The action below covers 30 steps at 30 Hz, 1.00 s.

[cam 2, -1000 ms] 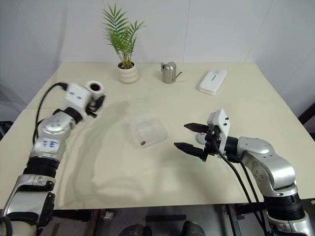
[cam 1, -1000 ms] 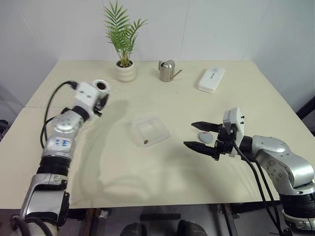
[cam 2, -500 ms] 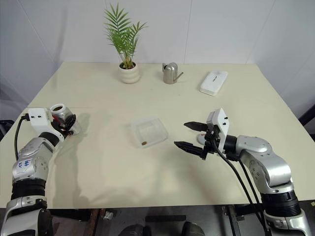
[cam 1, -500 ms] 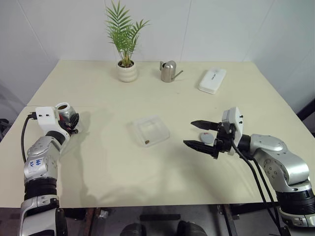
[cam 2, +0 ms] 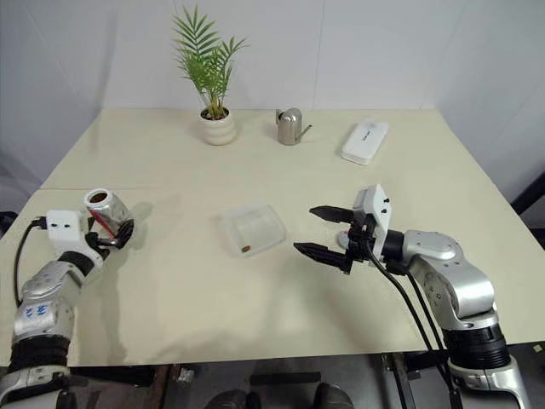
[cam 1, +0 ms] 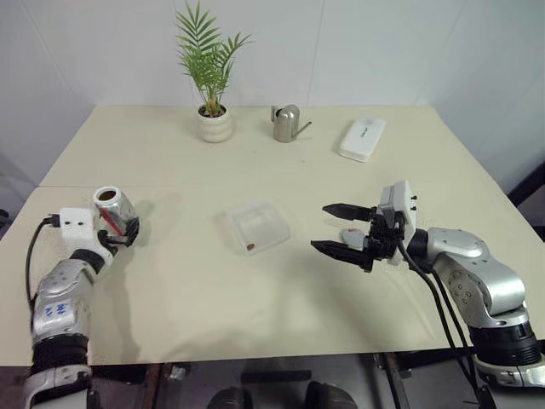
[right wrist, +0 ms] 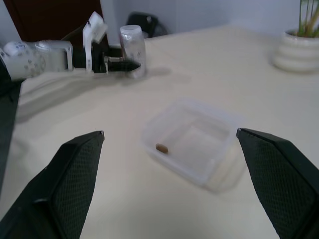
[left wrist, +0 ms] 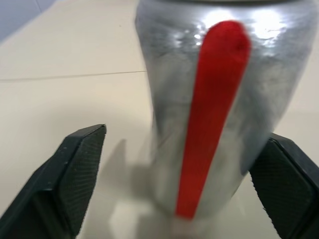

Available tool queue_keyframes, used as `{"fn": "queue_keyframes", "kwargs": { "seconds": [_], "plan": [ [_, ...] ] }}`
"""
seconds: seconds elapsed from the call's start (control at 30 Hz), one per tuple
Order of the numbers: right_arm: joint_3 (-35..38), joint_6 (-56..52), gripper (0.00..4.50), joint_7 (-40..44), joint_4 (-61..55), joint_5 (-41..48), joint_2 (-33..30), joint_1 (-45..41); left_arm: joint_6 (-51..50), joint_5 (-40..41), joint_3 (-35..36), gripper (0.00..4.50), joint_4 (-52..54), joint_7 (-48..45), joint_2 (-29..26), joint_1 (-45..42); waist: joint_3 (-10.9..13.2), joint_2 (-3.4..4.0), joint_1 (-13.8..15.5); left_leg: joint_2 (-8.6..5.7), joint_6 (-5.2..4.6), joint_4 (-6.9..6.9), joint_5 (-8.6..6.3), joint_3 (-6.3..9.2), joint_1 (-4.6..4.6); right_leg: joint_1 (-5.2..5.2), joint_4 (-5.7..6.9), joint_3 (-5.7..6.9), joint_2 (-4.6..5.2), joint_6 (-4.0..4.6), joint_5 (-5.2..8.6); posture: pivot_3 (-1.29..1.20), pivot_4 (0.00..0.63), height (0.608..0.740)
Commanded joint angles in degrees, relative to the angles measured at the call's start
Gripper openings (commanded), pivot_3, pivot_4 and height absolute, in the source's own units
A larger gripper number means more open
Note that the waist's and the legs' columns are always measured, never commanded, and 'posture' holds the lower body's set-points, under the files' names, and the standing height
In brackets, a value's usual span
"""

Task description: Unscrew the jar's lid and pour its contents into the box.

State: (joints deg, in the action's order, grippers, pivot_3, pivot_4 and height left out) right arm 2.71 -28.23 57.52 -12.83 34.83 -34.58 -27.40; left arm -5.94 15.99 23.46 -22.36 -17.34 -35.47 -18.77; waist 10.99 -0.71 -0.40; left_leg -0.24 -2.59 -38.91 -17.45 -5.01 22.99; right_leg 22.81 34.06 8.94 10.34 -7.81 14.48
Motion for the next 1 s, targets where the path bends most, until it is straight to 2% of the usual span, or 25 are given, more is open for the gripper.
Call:
{"fn": "queue_keyframes", "kwargs": {
  "seconds": [0.03,0.2,0.33,0.43,0.6,0.67,0.83,1.0],
  "plan": [
    [1.11,2.41,4.50,2.40,-2.14,1.65,-0.11,-1.53,0.33,0.43,3.58,4.48,4.47,-1.57,-2.93,4.73,0.00,0.00,0.09,0.01,0.00,0.02,0.00,0.00,0.00,0.02,-0.01,0.01,-0.01,0.00,0.00,0.00,0.150,0.740],
    [0.64,5.31,4.50,5.36,-1.33,0.38,-0.66,-2.18,-0.11,-0.84,4.76,4.48,7.99,-8.21,-8.44,14.59,0.00,0.00,0.23,0.02,0.01,0.02,-0.06,0.00,0.01,0.03,-0.07,0.01,0.02,0.01,0.00,0.00,0.150,0.740],
    [1.59,8.78,4.50,6.18,2.30,-0.77,-0.05,-3.76,6.16,-3.20,4.13,4.48,12.28,-13.09,-11.81,20.46,0.00,0.01,0.40,0.02,0.15,0.04,-0.24,-0.08,0.03,0.13,-0.08,-0.01,0.06,0.01,0.00,0.00,0.150,0.740],
    [2.25,6.82,4.50,8.46,5.42,0.23,-2.55,-5.69,8.08,-1.84,4.40,4.48,19.60,-17.37,-14.40,19.89,-0.01,-0.03,0.80,0.02,0.30,0.03,-0.38,-0.04,0.11,0.18,-0.08,0.01,0.09,0.08,-0.04,0.00,0.150,0.740],
    [2.01,9.05,4.50,14.18,8.49,-1.49,-7.45,-3.88,5.27,5.83,0.51,4.48,29.43,-25.96,-14.01,15.99,0.01,0.04,1.03,0.02,0.29,0.05,-0.40,-0.11,0.14,0.21,-0.17,0.00,0.13,0.15,-0.11,0.00,0.150,0.740],
    [2.67,10.98,4.50,14.49,9.52,-2.83,-8.47,-3.03,6.04,7.90,-0.50,4.48,29.87,-28.79,-13.70,13.09,0.04,0.08,0.68,0.06,0.04,0.09,-0.26,-0.17,0.12,0.21,-0.17,0.02,0.07,0.15,-0.11,0.00,0.150,0.740],
    [5.54,13.09,4.50,12.77,9.59,-3.97,-9.82,-0.06,10.80,5.89,-5.56,4.48,27.39,-37.36,-15.28,10.39,0.06,0.11,-0.05,0.14,0.00,0.13,-0.23,-0.45,0.07,0.26,-0.19,0.08,-0.05,0.15,-0.10,0.00,0.150,0.740],
    [7.76,13.41,4.50,10.15,8.16,-5.05,-10.77,3.00,10.99,6.01,-7.23,4.48,23.49,-39.39,-14.59,6.57,0.06,0.12,0.24,0.19,-0.02,0.08,-0.21,-0.47,0.07,0.28,-0.17,0.07,-0.08,0.15,-0.10,0.00,0.150,0.740]
  ]
}}
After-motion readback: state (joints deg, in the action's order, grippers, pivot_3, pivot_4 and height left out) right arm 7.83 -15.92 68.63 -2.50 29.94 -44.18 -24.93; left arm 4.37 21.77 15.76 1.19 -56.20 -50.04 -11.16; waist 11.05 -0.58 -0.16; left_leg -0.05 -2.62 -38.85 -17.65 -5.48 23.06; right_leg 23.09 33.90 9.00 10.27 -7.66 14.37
